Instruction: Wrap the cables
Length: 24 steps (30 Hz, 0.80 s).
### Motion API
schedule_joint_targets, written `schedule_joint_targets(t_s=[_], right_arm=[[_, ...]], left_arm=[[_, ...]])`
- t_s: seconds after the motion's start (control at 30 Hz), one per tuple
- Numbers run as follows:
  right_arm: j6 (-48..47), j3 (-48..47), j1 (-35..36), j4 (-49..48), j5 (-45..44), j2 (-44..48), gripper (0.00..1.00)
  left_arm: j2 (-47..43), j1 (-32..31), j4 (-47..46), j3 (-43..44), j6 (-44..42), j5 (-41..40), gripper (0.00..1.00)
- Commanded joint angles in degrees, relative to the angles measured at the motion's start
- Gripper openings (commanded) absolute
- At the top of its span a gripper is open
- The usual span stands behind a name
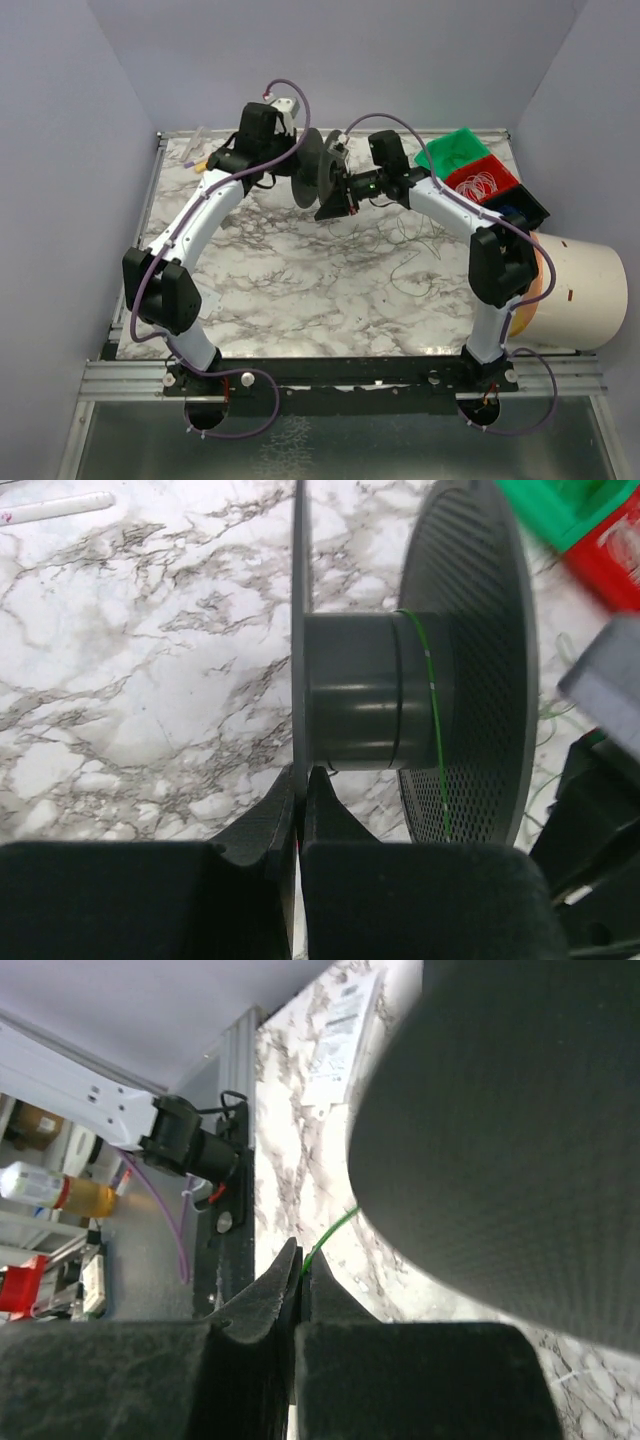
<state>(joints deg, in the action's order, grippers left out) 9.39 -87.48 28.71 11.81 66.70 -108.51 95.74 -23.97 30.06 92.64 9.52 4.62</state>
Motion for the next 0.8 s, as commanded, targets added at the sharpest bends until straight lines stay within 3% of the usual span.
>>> schedule_joint_targets(t_s=[0.0, 0.23, 0.4, 0.63, 0.77], right_arm=[[-8.89, 4.64, 1.26, 7.54, -2.16, 3.72, 0.01], [-13.62, 11.96, 0.81, 6.07, -13.65, 6.34, 0.01], [-10.01, 14.39, -5.86, 2.65, -16.66, 6.34, 0.01], [3.19, 12.15, -19.62, -5.48, -7.5, 1.65, 0.01], [7.97, 6.34, -22.94, -4.98, -3.22, -1.56, 0.0]], left_arm=[[-1.13, 8.52, -8.62, 4.48, 9.75, 8.8, 0.0], [-3.44, 15.4, -16.14, 2.03, 19.5, 23.17, 0.0], [-5.56, 17.9, -16.4, 0.64, 19.03, 27.83, 0.0], [-6.34, 18.69, -7.41, 1.1, 8.26, 38.73, 0.0], [-7.9, 18.63, -2.9, -1.25, -0.07, 40.43, 0.0]])
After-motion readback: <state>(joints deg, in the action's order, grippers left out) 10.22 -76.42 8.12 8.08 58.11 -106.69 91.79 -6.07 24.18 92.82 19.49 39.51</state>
